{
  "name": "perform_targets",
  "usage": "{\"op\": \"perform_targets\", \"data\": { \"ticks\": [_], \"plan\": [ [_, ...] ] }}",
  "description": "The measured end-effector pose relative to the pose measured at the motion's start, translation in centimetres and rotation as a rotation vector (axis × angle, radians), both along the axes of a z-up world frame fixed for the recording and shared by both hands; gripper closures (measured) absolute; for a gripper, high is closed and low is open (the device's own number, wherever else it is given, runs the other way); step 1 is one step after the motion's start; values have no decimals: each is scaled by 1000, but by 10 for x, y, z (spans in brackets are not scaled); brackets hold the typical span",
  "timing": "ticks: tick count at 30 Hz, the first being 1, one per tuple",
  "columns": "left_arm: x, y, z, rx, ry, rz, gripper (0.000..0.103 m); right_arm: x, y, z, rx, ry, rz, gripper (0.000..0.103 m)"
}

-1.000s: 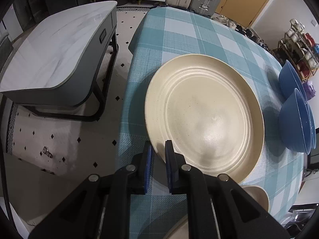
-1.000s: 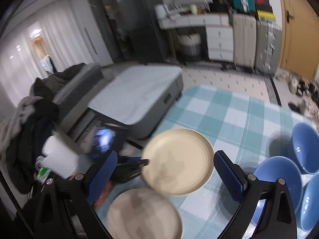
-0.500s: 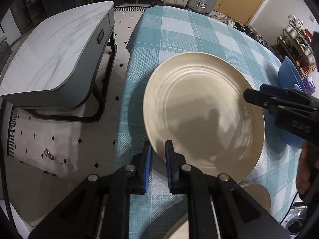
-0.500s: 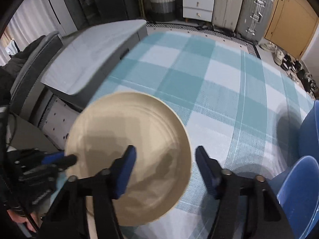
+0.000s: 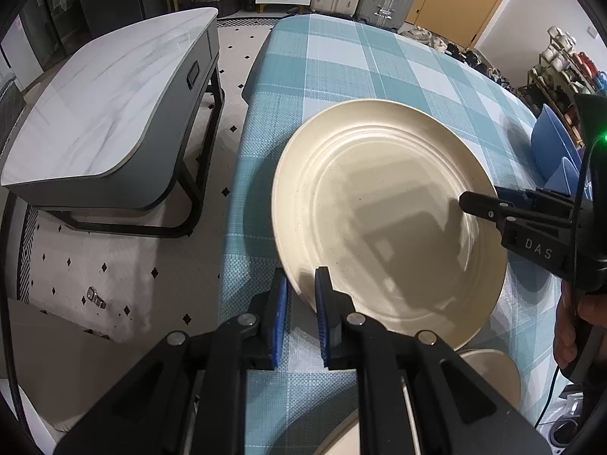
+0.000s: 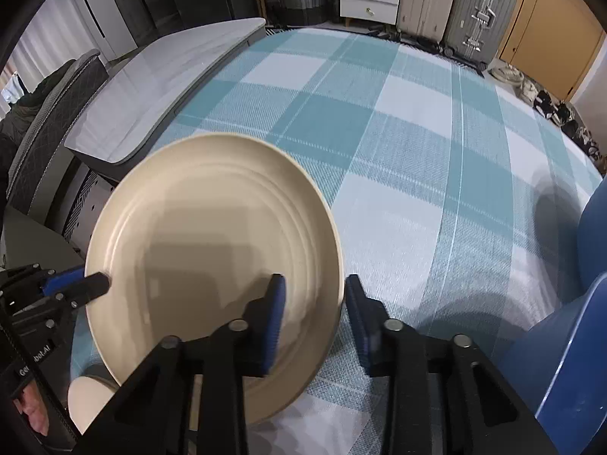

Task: Organize plates and bowls
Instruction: 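Lift the cream plate with both grippers and carry it toward the plate stack, then carry the held cream plate over the plate stack and lower it with both grippers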

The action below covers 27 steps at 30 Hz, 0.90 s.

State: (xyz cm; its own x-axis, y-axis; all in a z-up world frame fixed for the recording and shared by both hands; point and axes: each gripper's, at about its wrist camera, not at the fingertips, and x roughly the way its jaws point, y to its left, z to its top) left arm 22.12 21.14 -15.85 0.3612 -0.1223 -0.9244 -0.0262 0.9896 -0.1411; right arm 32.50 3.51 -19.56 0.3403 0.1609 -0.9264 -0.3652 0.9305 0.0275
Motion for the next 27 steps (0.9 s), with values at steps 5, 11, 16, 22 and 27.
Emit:
{"op": "perform_targets", "data": {
  "ticks": [5, 11, 16, 22, 27],
  "plan": [
    [0, -1, 0, 6, -1, 5, 91, -2, 0, -1, 5, -12, 5, 77],
    [0, 0, -1, -5, 3, 8, 91, -2, -3, 1, 10, -19, -4, 86],
    [1, -1, 0, -2, 10, 5, 91, -1, -5, 4, 20, -15, -8, 88],
    [2, -3, 3, 2, 13, 6, 91, 1, -8, 7, 29, -15, -22, 91],
    [1, -3, 8, 2, 5, 10, 91, 0, -11, 13, 45, -19, -30, 91]
  ]
}}
